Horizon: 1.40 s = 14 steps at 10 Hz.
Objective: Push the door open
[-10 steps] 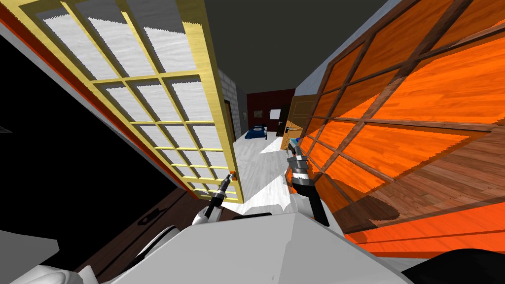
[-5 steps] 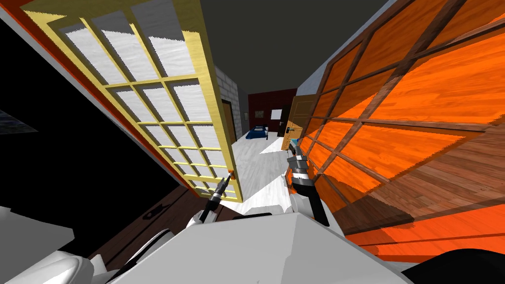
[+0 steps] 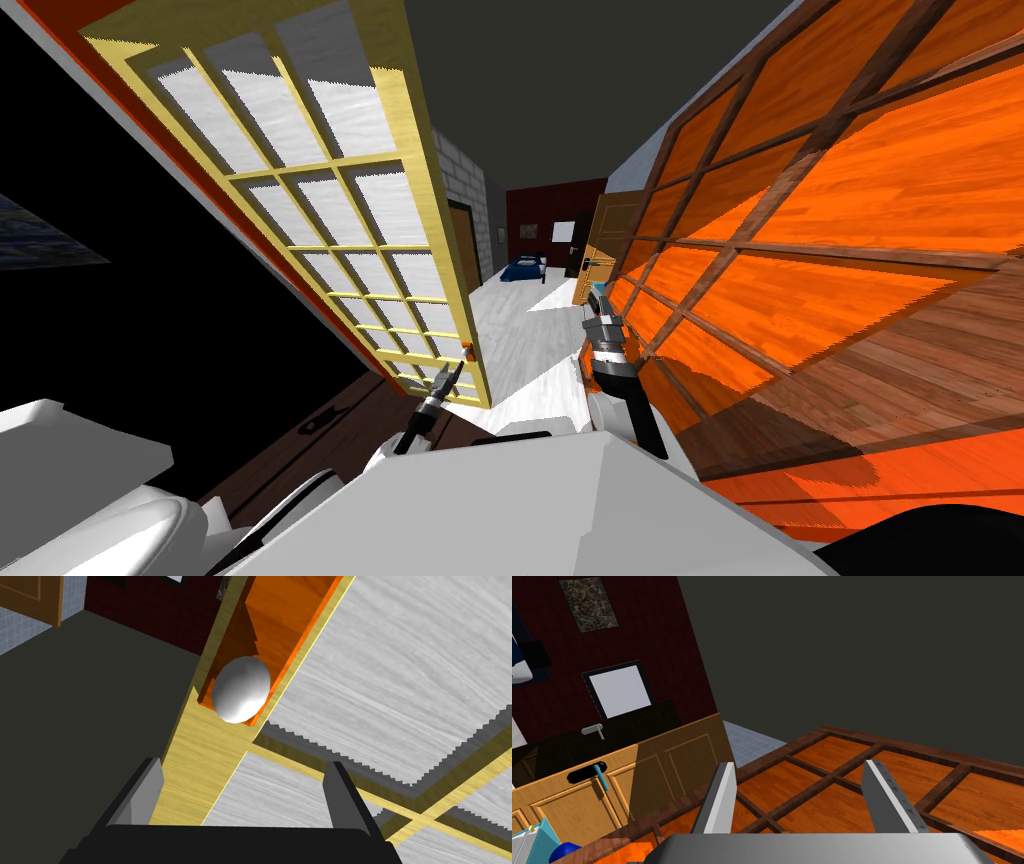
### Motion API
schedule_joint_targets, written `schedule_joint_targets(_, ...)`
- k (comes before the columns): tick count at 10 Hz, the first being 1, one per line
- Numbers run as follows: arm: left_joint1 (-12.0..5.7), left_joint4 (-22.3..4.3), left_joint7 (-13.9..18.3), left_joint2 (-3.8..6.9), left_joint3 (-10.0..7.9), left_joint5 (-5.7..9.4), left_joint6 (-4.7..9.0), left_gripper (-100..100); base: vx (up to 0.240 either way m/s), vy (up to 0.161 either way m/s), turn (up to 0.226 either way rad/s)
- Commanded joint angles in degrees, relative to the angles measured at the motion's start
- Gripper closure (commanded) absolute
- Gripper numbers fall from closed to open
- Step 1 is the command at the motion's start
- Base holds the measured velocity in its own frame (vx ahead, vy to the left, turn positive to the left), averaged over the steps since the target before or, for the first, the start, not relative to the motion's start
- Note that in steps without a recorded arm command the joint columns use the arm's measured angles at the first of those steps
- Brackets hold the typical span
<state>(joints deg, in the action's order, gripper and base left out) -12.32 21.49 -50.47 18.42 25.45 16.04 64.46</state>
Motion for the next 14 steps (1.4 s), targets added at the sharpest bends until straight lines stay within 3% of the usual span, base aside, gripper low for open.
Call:
schedule_joint_targets(1, 0.1, -1.35, -2.86, 1.07, 0.69, -0.24, 1.34, -100, -0.032, -0.074, 0.097)
schedule_joint_targets(2, 0.1, -1.35, -3.65, 1.07, 0.69, -0.24, 1.34, -100, -0.013, -0.054, 0.034)
schedule_joint_targets(5, 0.78, -2.05, -8.0, 2.62, 1.54, -0.53, 2.59, -100, -0.013, -0.038, 0.038)
schedule_joint_targets(6, 0.78, -0.83, -8.13, 2.62, 1.54, -0.53, 2.59, -100, -0.01, -0.034, 0.04)
schedule_joint_targets(7, 0.78, -2.05, -8.13, 2.62, 1.54, -0.53, 2.59, -100, -0.006, -0.016, -0.005)
schedule_joint_targets(11, 1.67, -2.97, -13.43, 4.63, 2.64, -0.92, 4.2, -100, -0.016, -0.043, 0.044)
schedule_joint_targets(12, 1.67, -1.68, -13.43, 4.63, 2.64, -0.92, 4.2, -100, -0.016, -0.049, 0.04)
schedule_joint_targets(14, 1.67, -2.97, -13.43, 4.63, 2.64, -0.92, 4.2, -100, -0.004, -0.009, -0.003)
